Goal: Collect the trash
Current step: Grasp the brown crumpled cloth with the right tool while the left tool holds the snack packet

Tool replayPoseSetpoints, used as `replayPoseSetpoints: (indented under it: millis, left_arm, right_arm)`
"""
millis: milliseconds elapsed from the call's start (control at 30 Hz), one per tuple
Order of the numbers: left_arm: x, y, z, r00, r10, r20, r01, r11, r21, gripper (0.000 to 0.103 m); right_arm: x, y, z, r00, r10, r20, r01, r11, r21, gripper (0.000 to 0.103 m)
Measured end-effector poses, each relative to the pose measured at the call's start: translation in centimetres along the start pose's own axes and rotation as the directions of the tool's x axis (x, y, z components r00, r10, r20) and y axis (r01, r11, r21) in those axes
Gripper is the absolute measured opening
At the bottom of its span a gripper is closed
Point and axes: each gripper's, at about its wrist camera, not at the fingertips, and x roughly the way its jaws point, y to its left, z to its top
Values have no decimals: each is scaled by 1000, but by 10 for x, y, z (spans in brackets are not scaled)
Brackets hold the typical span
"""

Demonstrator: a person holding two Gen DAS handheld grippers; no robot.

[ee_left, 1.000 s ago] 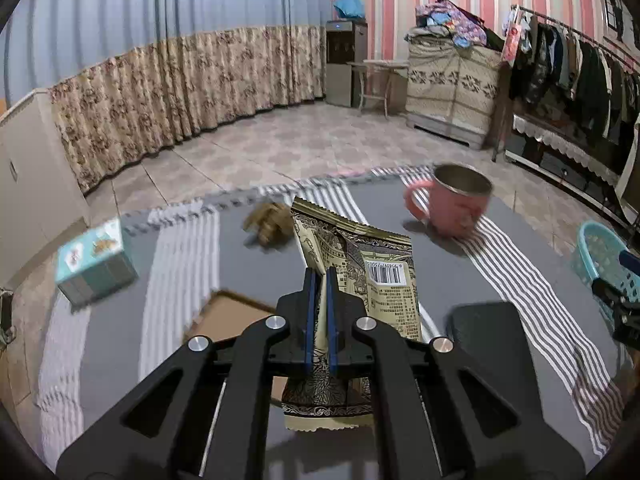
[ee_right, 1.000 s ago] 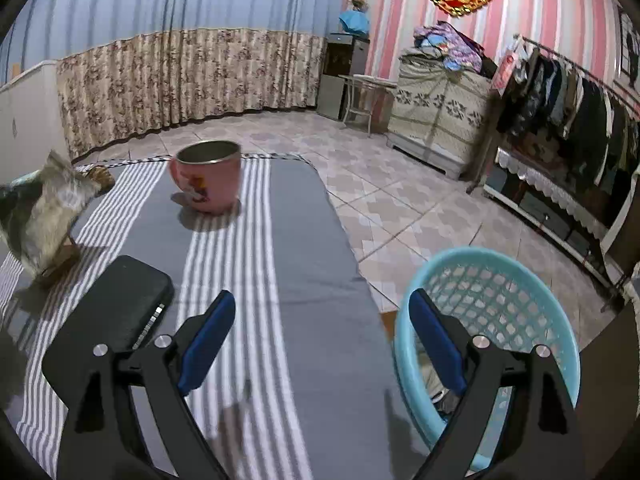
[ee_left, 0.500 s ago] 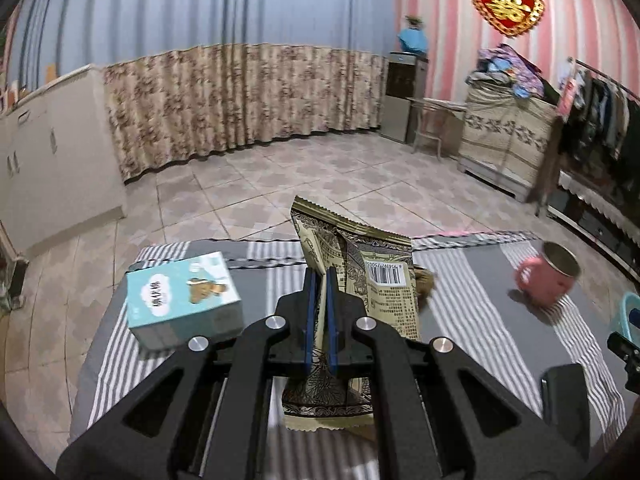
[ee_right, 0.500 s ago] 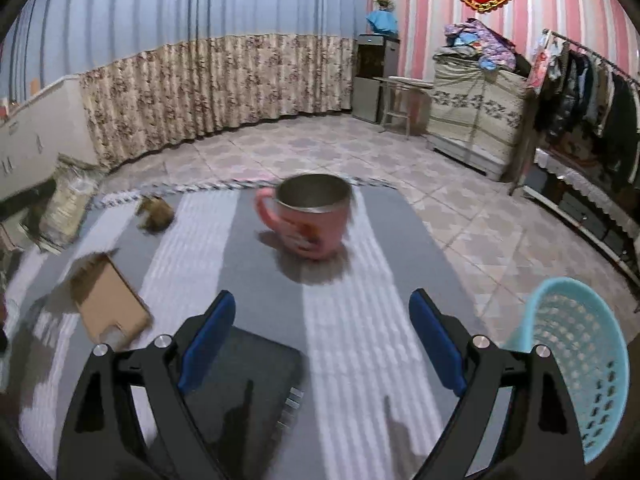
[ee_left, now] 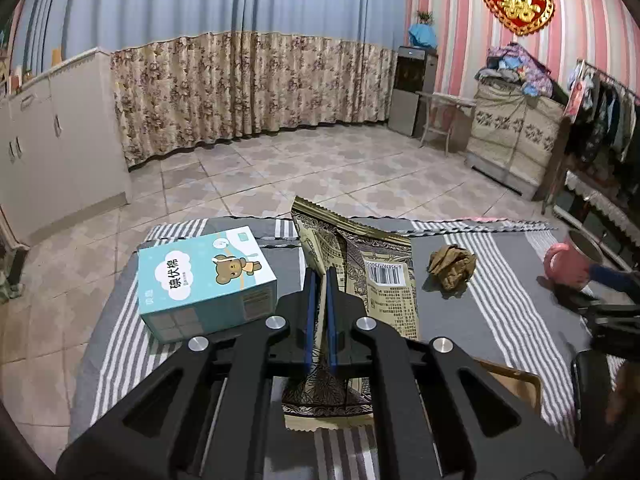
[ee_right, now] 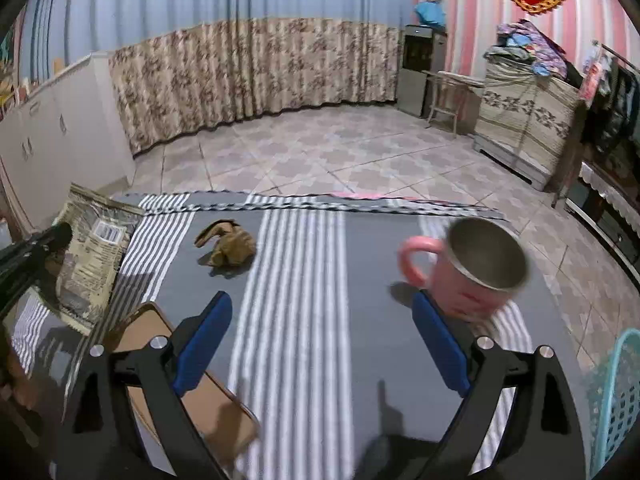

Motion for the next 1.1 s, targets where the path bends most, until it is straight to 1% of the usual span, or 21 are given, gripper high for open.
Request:
replayPoseSetpoints:
  millis: [33,133,233,300,433,633,667,700,767,867,900,1033,1100]
  left_arm:
    - [1,3,0,1000,-9,-1,9,1000,-11,4]
    - [2,9,-2,1000,12,10,-11,1000,-15,4]
    - [4,23,-2,1000,11,12,-10,997,-76,4]
    - [3,28,-4,1000,11,17,-10,995,-99,4]
    - [4,24,-4,999,39,23,-37,996,-81,4]
    - [4,30,-7,999,33,17,-31,993,-113,4]
    - [6,32,-8,999,33,13,-31,992,-123,4]
    - [5,37,-8,999,33,11,-31,991,-128,4]
    - [5,39,-9,999,34,13,-32,991,-130,4]
    - [5,37,-9,999,40,14,-38,992,-123,4]
    - [5,37,-9,999,42,14,-40,992,-121,4]
    - [5,34,-8,999,27,17,-25,992,-124,4]
    - [3,31,-9,999,27,22,-25,993,-117,4]
  right_arm:
    - [6,6,2,1000,1,-4,-1,1000,-7,90]
    - [21,20,9,1000,11,-13,-11,1000,-27,90]
    - [34,36,16,1000,19,-17,-20,998,-61,90]
    - [42,44,20,1000,20,-19,-22,997,-74,90]
    - [64,59,29,999,24,-48,-29,994,-102,90]
    - [90,74,36,996,22,-89,-34,991,-130,88]
    - [92,75,37,995,28,-91,-40,990,-135,79]
    - [94,77,37,993,53,-106,-67,988,-139,63]
    - [96,79,36,989,71,-133,-90,985,-145,44]
    - [85,74,34,993,75,-96,-89,984,-152,42]
    - [80,71,33,993,78,-86,-91,985,-148,36]
    - [44,46,26,993,107,-59,-112,989,-94,36]
    - [19,32,16,995,98,-35,-101,991,-91,36]
